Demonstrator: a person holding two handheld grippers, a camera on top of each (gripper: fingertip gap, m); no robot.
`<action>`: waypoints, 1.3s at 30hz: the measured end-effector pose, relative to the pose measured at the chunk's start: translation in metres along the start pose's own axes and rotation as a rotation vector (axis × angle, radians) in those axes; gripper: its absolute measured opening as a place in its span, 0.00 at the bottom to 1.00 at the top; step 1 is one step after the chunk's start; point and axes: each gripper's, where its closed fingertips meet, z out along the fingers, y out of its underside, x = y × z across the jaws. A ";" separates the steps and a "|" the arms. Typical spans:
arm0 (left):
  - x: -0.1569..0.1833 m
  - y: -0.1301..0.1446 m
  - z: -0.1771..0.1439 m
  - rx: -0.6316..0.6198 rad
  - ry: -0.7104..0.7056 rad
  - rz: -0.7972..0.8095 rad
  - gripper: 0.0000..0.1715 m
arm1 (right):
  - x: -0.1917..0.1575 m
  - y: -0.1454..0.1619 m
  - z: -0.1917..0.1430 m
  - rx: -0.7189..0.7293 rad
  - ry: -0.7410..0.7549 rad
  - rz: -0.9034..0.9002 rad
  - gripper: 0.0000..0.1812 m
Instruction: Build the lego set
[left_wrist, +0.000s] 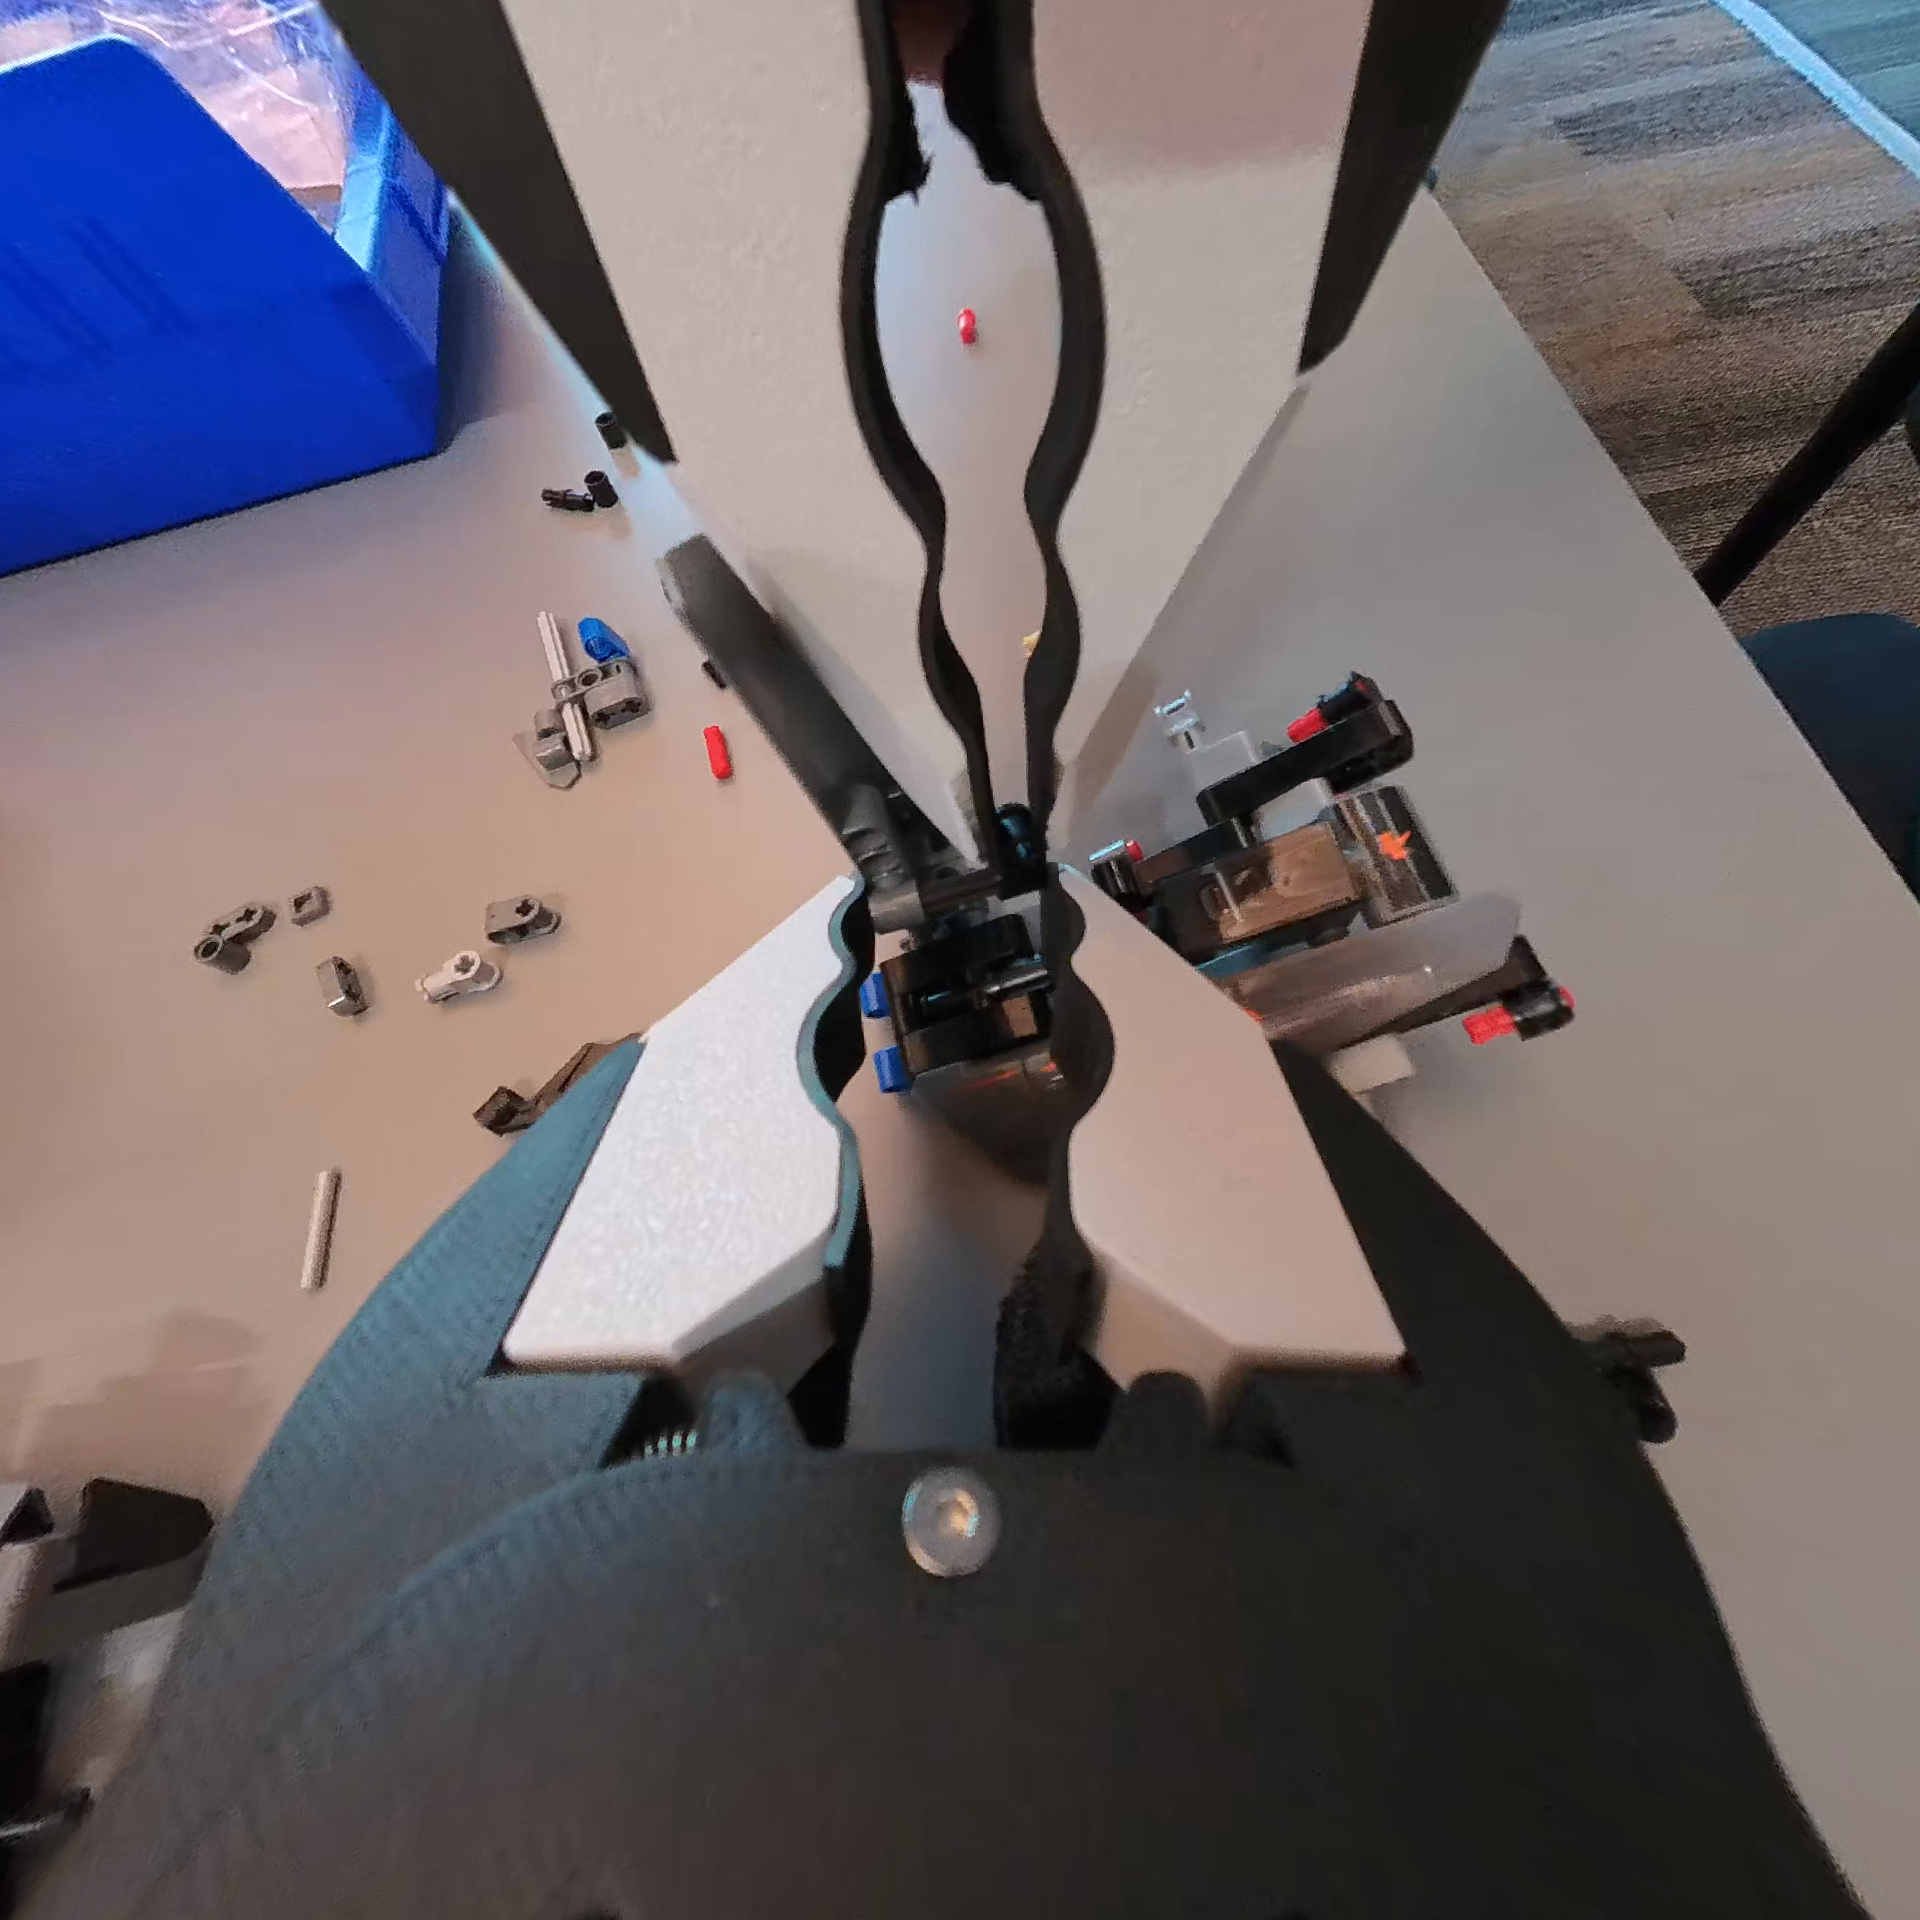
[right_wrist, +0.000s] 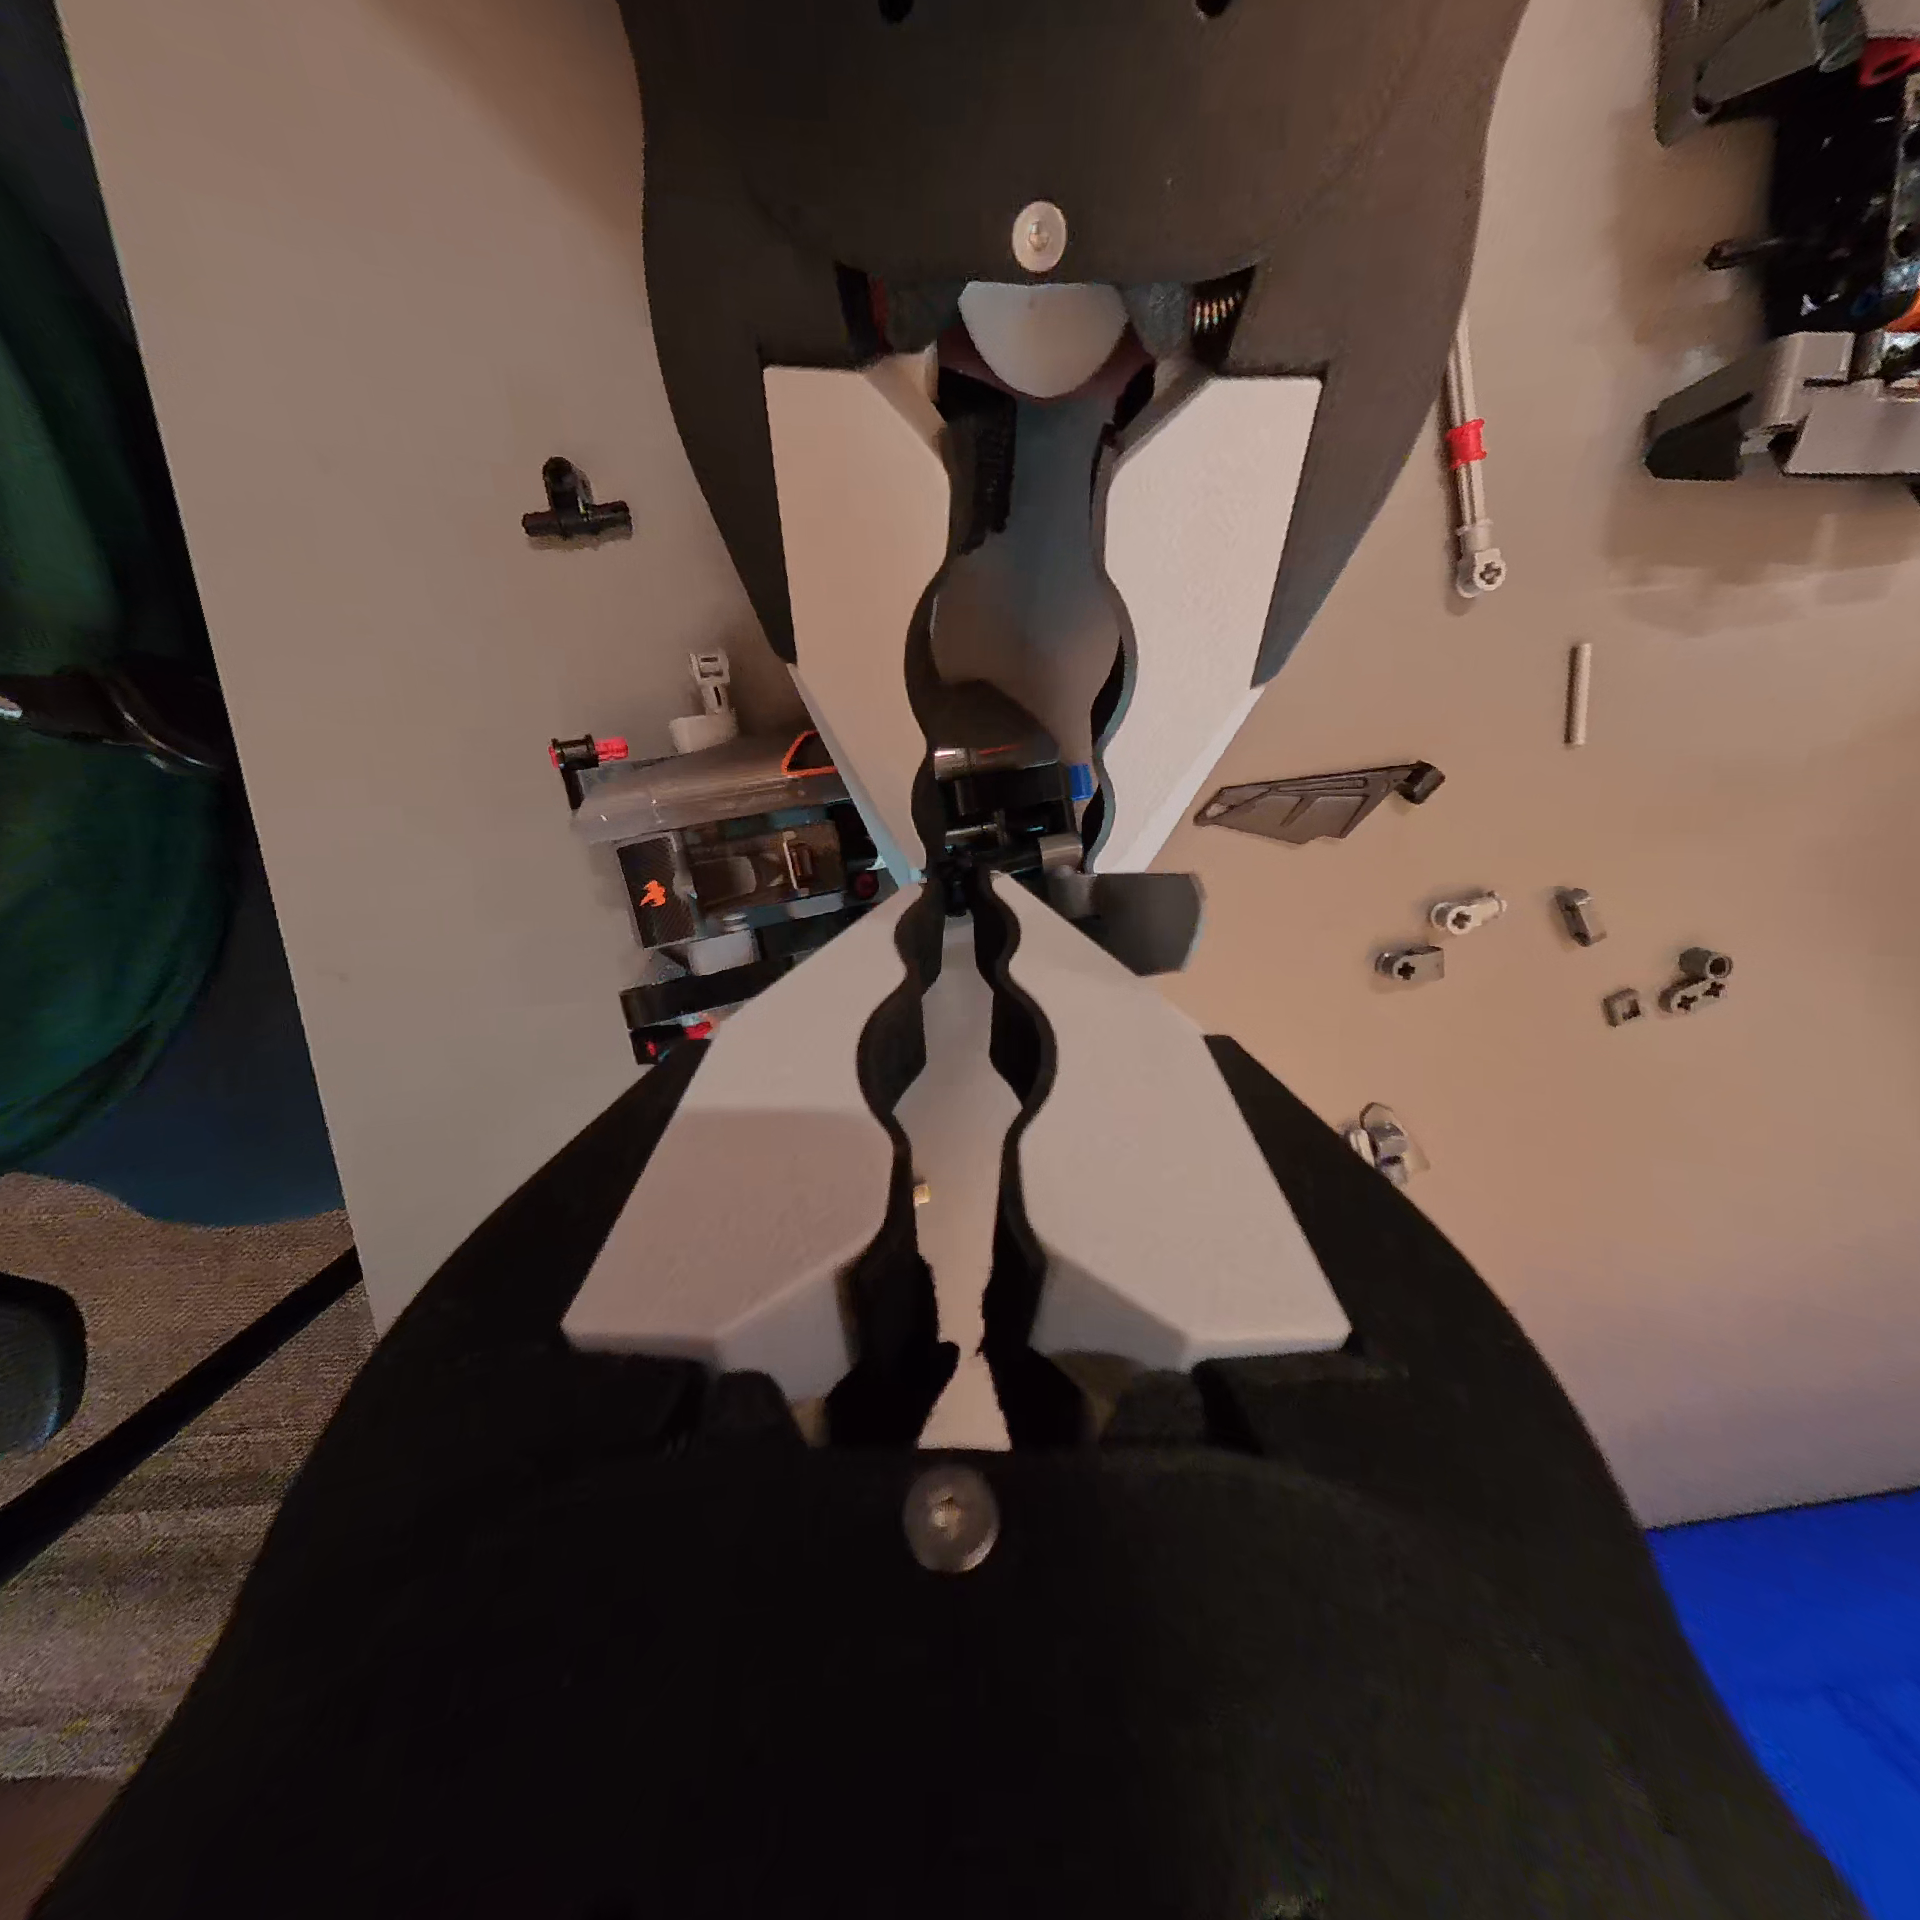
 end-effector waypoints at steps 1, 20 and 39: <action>0.000 0.000 0.000 0.000 0.003 -0.001 0.17 | 0.000 0.000 0.000 0.003 0.003 0.008 0.02; -0.002 0.001 0.000 -0.008 0.004 -0.006 0.14 | 0.007 -0.004 -0.009 0.137 0.188 0.104 0.05; -0.002 0.002 -0.001 -0.003 0.014 -0.011 0.14 | 0.015 0.000 0.004 0.408 0.069 0.170 0.12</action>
